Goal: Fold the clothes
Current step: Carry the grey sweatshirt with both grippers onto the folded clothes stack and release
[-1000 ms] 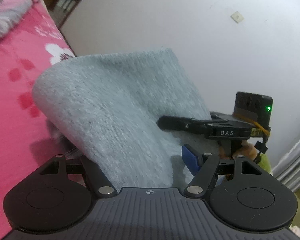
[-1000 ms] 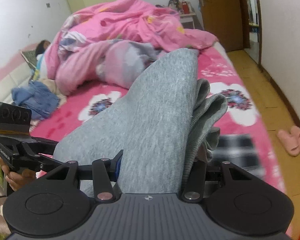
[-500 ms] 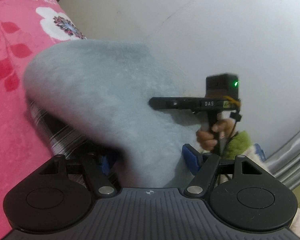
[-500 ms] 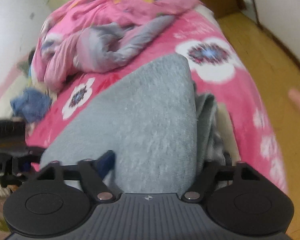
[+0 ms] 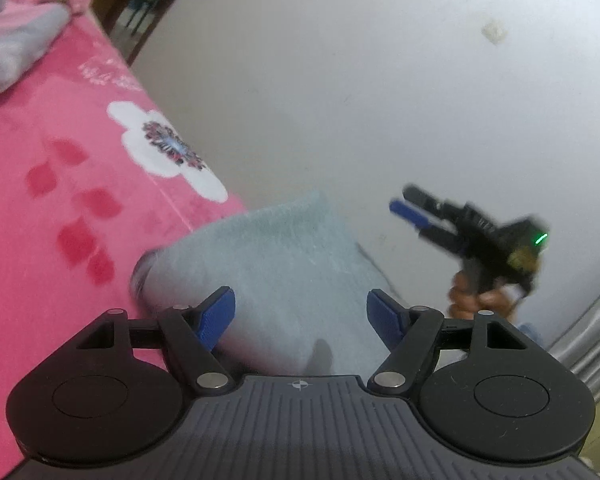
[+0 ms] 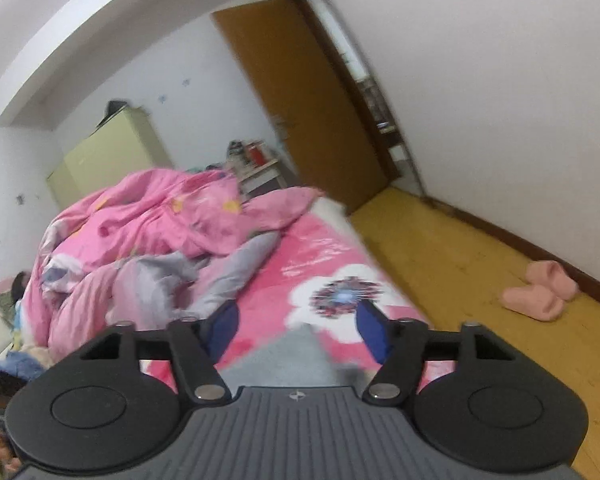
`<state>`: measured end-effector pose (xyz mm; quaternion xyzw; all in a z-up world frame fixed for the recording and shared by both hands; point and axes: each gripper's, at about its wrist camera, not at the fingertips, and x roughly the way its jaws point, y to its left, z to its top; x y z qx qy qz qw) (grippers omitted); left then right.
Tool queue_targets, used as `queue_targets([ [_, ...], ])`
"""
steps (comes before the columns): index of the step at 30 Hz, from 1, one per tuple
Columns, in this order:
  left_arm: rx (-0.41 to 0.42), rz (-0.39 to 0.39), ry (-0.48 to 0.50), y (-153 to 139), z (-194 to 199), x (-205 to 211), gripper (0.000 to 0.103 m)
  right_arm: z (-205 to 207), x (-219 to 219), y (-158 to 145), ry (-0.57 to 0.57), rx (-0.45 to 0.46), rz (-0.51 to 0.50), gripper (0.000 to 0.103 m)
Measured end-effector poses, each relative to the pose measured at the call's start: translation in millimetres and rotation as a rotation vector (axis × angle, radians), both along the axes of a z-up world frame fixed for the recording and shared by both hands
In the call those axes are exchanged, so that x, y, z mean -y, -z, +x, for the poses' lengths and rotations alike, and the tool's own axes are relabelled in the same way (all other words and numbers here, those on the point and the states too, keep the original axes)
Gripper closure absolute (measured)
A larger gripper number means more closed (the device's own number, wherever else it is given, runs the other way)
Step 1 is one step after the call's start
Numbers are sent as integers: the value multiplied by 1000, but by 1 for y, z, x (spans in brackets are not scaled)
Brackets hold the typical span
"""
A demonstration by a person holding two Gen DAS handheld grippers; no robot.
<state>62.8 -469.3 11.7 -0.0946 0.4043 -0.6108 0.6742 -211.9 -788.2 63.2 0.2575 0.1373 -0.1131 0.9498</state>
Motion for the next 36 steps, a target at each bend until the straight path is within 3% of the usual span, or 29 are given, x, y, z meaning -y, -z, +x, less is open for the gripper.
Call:
queue_targets([
  [1, 26, 35, -12, 3, -1, 11, 31, 17, -10, 0, -29, -41, -35, 48],
  [4, 64, 102, -56, 21, 2, 31, 32, 70, -37, 12, -93, -203, -142, 50],
  [5, 70, 116, -66, 27, 6, 35, 32, 86, -38, 27, -79, -295, -158, 53],
  [6, 75, 115, -69, 32, 9, 36, 33, 102, -40, 42, -62, -386, -178, 62],
  [8, 74, 110, -69, 37, 15, 36, 33, 115, -45, 67, -3, -491, -255, 62],
  [10, 45, 114, -58, 36, 21, 34, 32, 109, -54, 57, 39, -464, -279, 62],
  [13, 29, 104, -58, 38, 30, 33, 32, 72, -81, 22, 60, -324, -315, 61],
  [16, 21, 105, -75, 42, 35, 33, 32, 23, -125, 2, -23, -191, -357, 61],
  [18, 28, 114, -87, 45, 35, 36, 32, 6, -155, 6, -126, -139, -359, 61],
  [20, 34, 125, -93, 48, 35, 38, 32, 5, -194, 29, -231, -176, -401, 62],
  [22, 24, 147, -92, 52, 35, 41, 32, 18, -224, 72, -261, -327, -510, 61],
  [24, 31, 160, -99, 51, 34, 40, 32, 22, -247, 101, -262, -391, -635, 60],
  [26, 73, 135, -126, 42, 30, 31, 33, 23, -265, 90, -215, -393, -722, 61],
  [29, 164, 45, -154, 22, 19, 10, 33, 2, -268, 60, -127, -304, -758, 61],
  [31, 263, -8, -127, 10, 0, 1, 33, -10, -253, 48, 5, -258, -760, 61],
  [33, 362, -45, -35, 6, -24, 1, 33, -22, -238, 36, 136, -213, -755, 61],
  [36, 501, -9, 145, 19, -65, 14, 31, -32, -189, 48, 255, -227, -604, 60],
])
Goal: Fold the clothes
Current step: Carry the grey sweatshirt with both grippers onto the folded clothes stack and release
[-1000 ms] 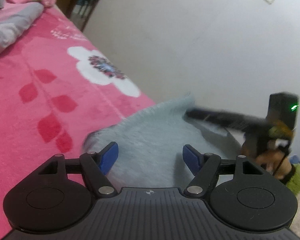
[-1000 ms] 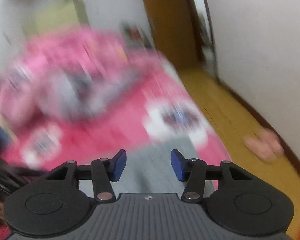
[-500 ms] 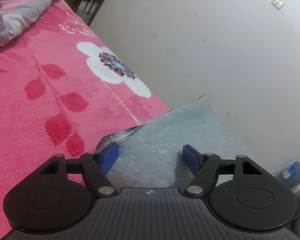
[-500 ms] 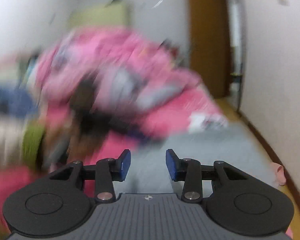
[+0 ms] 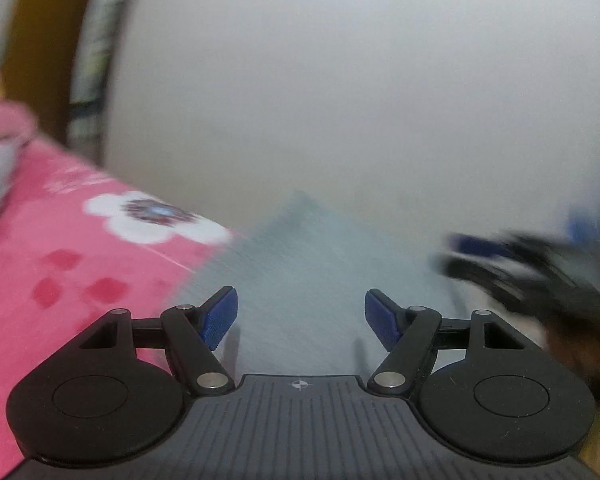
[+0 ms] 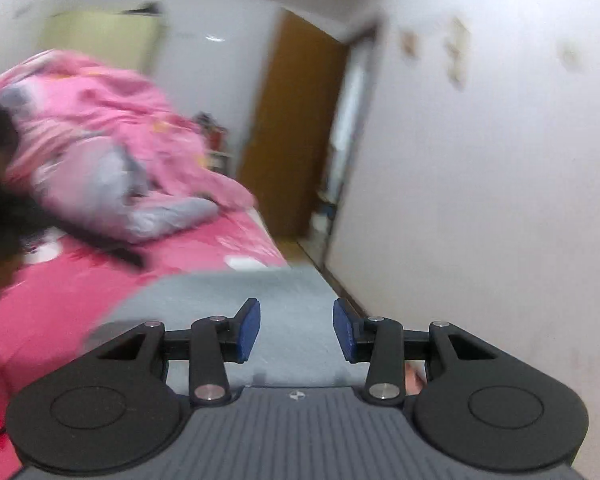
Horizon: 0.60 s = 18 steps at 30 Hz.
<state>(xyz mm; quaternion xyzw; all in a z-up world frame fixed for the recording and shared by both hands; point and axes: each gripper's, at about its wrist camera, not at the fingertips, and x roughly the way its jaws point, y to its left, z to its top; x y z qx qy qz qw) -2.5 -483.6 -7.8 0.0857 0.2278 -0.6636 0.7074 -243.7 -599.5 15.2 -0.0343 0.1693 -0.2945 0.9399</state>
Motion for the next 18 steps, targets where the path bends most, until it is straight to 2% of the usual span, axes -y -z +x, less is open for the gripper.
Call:
queue_targets([
  [2, 110, 86, 39, 20, -21, 13, 30, 4, 30, 26, 33, -57, 141, 61],
  [4, 185, 91, 31, 29, -32, 15, 28, 1, 34, 39, 48, -57, 153, 61],
  [6, 160, 83, 24, 22, -29, 14, 28, 0, 28, 22, 59, -4, 144, 65],
  [9, 112, 66, 23, 15, -27, 13, 28, -3, 21, -1, 77, 75, 133, 65],
  [11, 106, 84, 6, 14, -29, 11, 28, -5, 30, 2, 97, 88, 164, 65],
  [13, 90, 95, -14, 10, -32, 6, 28, 9, 49, 22, 151, 5, 239, 66],
  [15, 66, 86, -36, -1, -34, -8, 28, 6, 55, 34, 197, 19, 299, 66],
  [18, 81, 44, -77, -22, -44, -41, 25, -23, 26, 7, 209, 113, 316, 63],
])
